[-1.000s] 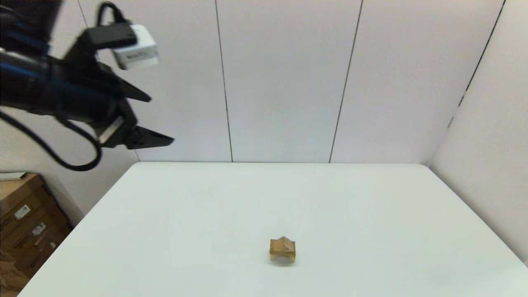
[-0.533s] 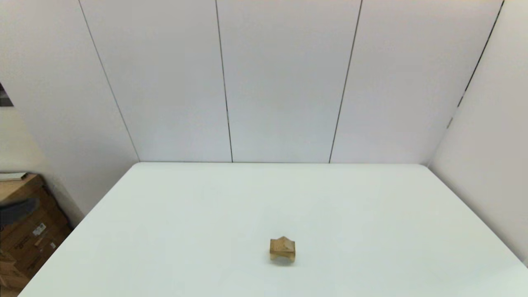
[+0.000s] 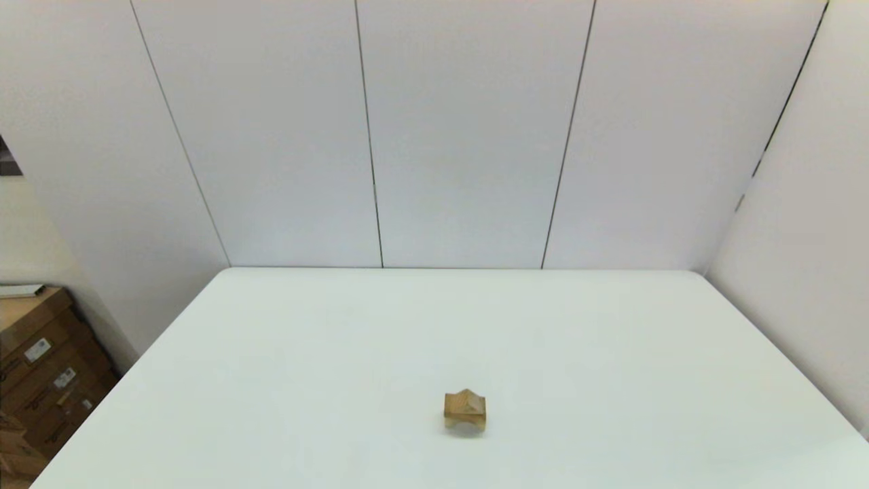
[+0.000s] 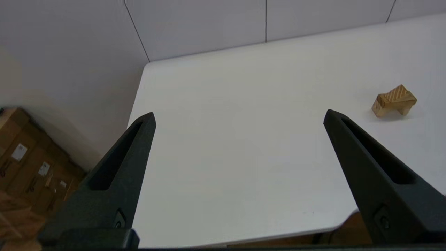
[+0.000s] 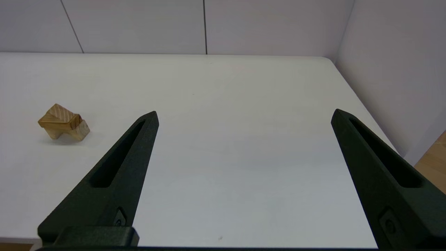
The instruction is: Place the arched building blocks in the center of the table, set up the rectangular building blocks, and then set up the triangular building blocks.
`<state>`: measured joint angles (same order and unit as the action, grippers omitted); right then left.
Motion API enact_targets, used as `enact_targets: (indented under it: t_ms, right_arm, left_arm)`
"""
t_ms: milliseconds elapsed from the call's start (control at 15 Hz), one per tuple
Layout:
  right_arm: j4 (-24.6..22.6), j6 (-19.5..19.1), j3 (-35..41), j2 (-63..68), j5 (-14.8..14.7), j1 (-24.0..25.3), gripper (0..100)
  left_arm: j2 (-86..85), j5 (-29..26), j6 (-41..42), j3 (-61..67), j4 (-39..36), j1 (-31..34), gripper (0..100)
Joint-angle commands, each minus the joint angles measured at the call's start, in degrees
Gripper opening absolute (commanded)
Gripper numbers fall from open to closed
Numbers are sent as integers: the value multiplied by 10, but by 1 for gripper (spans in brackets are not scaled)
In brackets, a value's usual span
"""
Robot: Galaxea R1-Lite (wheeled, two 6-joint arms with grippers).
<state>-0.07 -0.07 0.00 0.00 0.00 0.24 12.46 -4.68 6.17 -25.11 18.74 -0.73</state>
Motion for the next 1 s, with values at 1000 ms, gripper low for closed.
enact_targets:
  t_ms: [1000]
  right_arm:
    - [0,0,0,0,0,0,100]
  left_arm:
    - [-124,2,-103,251,-223,1,100]
